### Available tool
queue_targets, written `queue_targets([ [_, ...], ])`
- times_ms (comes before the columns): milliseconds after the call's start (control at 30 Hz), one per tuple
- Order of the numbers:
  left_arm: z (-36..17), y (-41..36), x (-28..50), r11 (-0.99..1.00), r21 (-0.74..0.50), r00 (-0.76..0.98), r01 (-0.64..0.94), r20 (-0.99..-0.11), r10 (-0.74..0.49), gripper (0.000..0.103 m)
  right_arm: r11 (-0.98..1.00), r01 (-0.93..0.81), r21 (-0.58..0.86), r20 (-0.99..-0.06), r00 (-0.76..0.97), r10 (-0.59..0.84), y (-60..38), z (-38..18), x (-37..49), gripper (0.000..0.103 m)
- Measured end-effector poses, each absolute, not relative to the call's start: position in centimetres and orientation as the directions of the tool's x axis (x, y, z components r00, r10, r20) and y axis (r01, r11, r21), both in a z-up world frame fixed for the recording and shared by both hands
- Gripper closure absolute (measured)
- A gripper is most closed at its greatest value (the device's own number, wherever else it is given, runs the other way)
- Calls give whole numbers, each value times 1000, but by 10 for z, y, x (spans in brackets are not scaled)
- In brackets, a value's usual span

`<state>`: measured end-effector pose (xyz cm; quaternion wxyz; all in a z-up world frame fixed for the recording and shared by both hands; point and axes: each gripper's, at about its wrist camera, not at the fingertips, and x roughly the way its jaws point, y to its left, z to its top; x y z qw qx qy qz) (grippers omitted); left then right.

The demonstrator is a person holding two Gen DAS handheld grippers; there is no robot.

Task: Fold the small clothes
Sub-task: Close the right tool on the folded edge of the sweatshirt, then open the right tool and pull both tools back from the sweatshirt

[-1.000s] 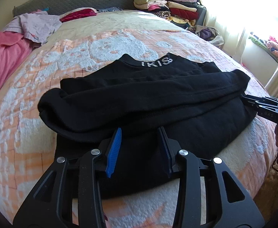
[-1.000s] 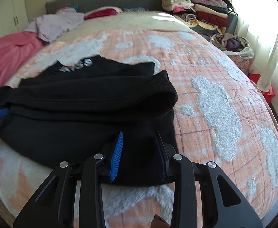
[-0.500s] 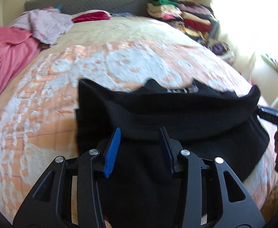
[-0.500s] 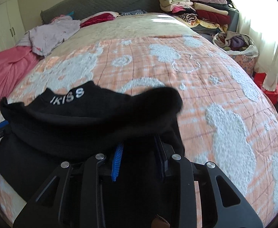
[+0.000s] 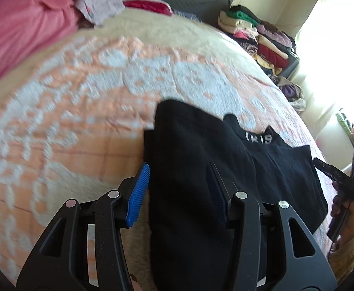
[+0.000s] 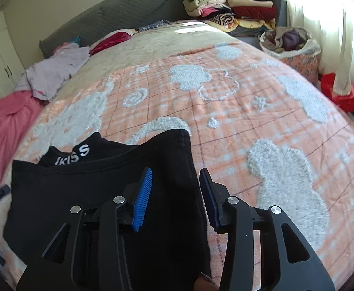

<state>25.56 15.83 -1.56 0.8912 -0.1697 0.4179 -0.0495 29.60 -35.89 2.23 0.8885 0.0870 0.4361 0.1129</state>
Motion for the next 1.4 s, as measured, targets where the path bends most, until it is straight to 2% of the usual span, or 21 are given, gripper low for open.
queue_targets([
  [200,-26,151,256,941,-331,645,-65,-733,-214,63,952,-126,278,-759,579,298,-360,11,300,63],
  [300,-28,149,257,944,-324,641,-62,-738,-211,75,938,-129,321,-748,573,334,-366,8,301,64],
  [467,-30,152,258,948,-310,636,-68,-746,-198,94,932,-151,331,-743,568,355,-365,9,302,79],
  [600,-25,150,253,951,-303,649,-56,-735,-196,102,935,-179,306,-738,575,352,-358,11,300,92],
  [900,2,165,230,946,-317,722,-72,-671,-170,103,938,-235,256,-644,682,347,-348,49,288,95],
  [1033,-16,171,240,941,-323,687,-106,-708,-165,102,957,-181,227,-704,649,290,-346,31,299,95],
  [1200,-37,168,248,946,-292,657,-140,-742,-132,90,970,-101,220,-767,596,236,-349,4,307,94],
  [1233,-37,168,248,947,-289,657,-141,-743,-129,90,973,-98,208,-769,599,224,-349,3,306,92],
  [1333,-32,164,244,955,-264,661,-134,-742,-112,88,986,-78,147,-768,619,164,-346,4,301,75],
  [1400,-25,161,238,961,-246,669,-125,-736,-102,81,989,-73,128,-759,634,145,-346,8,295,74],
])
